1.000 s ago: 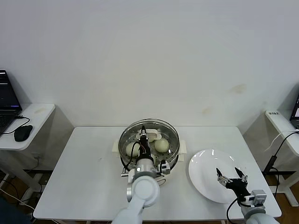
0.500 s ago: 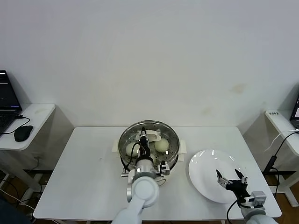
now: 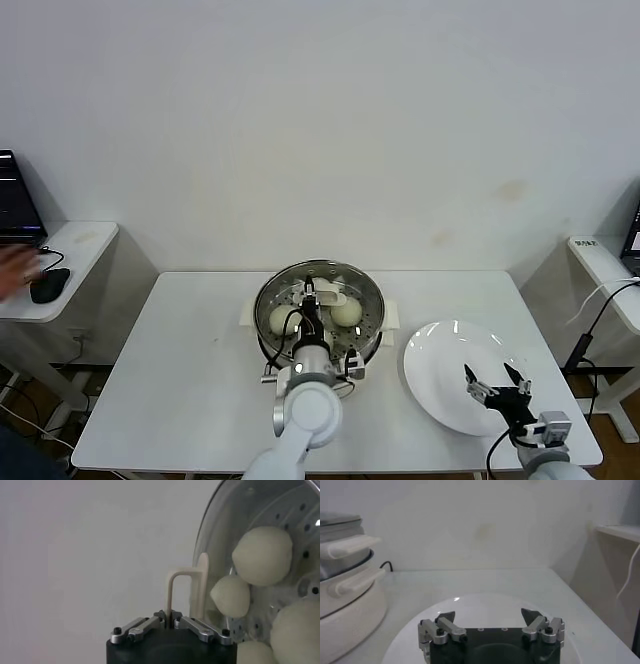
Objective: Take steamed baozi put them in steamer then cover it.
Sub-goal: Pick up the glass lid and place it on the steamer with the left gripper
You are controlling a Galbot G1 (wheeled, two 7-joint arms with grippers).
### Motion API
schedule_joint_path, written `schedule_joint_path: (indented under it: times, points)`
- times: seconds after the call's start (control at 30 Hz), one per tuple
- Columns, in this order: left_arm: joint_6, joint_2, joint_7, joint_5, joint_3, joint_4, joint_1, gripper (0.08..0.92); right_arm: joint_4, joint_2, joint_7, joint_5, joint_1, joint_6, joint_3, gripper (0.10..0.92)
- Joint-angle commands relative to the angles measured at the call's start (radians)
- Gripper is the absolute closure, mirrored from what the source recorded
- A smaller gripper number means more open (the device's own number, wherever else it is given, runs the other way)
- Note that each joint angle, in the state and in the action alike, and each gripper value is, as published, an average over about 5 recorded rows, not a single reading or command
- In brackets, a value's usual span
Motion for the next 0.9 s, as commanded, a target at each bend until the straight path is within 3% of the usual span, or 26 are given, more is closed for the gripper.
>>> schedule_joint_path:
  times: [0.03, 0.27, 0.37, 0.9]
  points:
    - [-0.002, 0.002, -0.003, 0.000, 0.003, 0.004, -0.001, 0.867, 0.005, 0.000, -0.001, 0.000, -0.002, 0.000, 0.002, 0.203]
    - [-0.010, 0.012, -0.003, 0.000, 0.004, -0.004, -0.001, 0.864, 0.004, -0.001, -0.003, 0.001, -0.007, 0.002, 0.005, 0.203]
    - [-0.015, 0.017, 0.004, -0.002, 0.005, -0.017, 0.000, 0.818, 0.002, 0.001, -0.004, 0.001, -0.006, 0.003, 0.004, 0.203]
    - [-0.013, 0.033, 0.036, -0.037, 0.023, -0.107, 0.029, 0.360, -0.002, 0.002, -0.005, -0.001, -0.005, 0.003, 0.003, 0.203]
